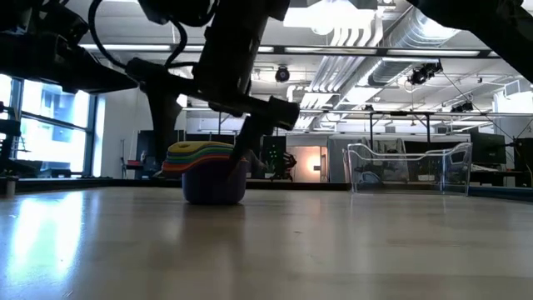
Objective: Nest measuring cups in basket
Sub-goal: Put the stacked measuring cups into the transparent bin
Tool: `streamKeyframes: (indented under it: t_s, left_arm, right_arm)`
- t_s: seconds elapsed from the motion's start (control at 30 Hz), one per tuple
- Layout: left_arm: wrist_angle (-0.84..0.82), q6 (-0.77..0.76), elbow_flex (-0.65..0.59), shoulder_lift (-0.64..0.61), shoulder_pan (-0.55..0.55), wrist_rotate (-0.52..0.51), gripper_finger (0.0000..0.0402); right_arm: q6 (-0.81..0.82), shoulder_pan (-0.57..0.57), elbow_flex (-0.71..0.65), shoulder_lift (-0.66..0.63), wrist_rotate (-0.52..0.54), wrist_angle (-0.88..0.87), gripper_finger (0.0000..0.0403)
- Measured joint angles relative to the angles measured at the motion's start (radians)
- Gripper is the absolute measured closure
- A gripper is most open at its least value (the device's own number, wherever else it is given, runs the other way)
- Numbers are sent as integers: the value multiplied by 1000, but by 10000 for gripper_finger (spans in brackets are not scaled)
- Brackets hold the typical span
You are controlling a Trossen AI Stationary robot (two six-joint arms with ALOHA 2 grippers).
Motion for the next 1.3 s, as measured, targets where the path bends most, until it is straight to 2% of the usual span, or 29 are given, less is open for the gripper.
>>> streamKeyframes:
  t_s: [0.17,0.3,0.77,1.3]
  left_arm:
    - [-2,0,0,1,0,0,353]
    - [-2,0,0,1,0,0,353]
    - [-2,0,0,1,0,1,353]
    - [-2,0,0,1,0,2,353]
  right_arm:
    - [9,-1,0,23,-5,26,69]
    - [31,-2,1,26,-9,43,100]
    - [51,-1,1,31,-15,45,279]
    - [78,-3,5,31,-11,60,286]
